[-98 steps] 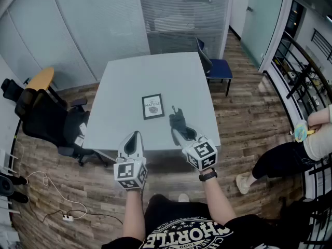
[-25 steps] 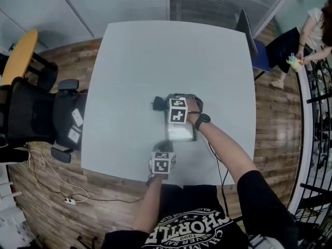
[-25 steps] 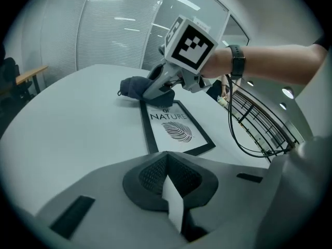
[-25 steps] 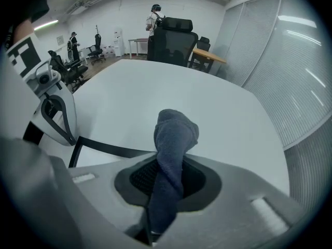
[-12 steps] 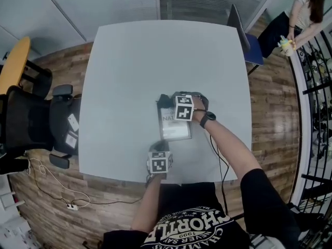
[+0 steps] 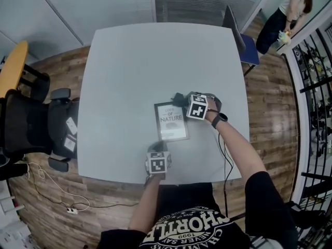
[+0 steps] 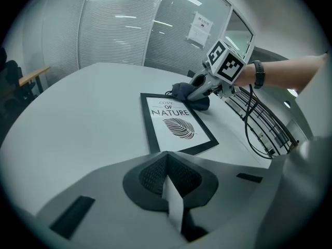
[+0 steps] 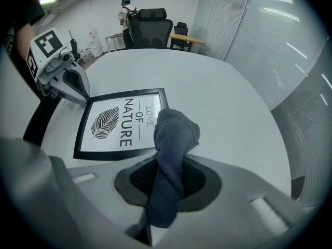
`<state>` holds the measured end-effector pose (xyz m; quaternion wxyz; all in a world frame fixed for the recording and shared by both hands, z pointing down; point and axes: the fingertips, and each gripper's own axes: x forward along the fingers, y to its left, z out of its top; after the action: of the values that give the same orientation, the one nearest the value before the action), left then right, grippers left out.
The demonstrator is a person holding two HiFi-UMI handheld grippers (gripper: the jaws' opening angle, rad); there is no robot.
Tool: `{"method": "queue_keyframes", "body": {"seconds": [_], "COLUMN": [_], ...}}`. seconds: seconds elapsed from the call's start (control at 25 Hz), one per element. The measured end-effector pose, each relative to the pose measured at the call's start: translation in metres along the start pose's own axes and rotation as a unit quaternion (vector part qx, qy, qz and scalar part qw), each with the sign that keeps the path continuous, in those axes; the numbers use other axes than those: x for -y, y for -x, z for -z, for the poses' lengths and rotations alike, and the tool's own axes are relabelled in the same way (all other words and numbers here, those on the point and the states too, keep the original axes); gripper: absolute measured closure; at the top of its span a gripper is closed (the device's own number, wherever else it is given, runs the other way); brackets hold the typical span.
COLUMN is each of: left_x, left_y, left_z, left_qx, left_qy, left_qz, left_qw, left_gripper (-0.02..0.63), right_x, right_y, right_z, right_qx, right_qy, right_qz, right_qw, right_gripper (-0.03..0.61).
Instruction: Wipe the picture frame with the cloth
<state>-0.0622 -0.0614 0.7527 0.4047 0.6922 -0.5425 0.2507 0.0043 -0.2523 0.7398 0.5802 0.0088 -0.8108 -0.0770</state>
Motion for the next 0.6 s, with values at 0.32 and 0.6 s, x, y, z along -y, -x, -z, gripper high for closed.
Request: {"method": "queue_keyframes", "body": {"seconds": [0.32, 0.6], "left_x": [-0.001, 0.010], "left_y": [0.001, 0.004], "left_z": [-0.001, -0.004], "left_qx": [0.001, -0.008], "left_qy": [0.008, 0.014], "left_qz": [-0.002, 0.000], "left_qw": [1.0000, 0.9999], "left_gripper": [0.617, 0.617], "right_x": [-0.009, -0.042], "right_y": [0.016, -0.010], "right_z": [-0.064, -0.146], "right_qx": [0.060, 0.095], "right_qy": [0.005, 0.056], "right_qz": [-0.005, -0.035], "right_qw": [0.998, 0.993], "right_gripper": [0.506, 0.505]}}
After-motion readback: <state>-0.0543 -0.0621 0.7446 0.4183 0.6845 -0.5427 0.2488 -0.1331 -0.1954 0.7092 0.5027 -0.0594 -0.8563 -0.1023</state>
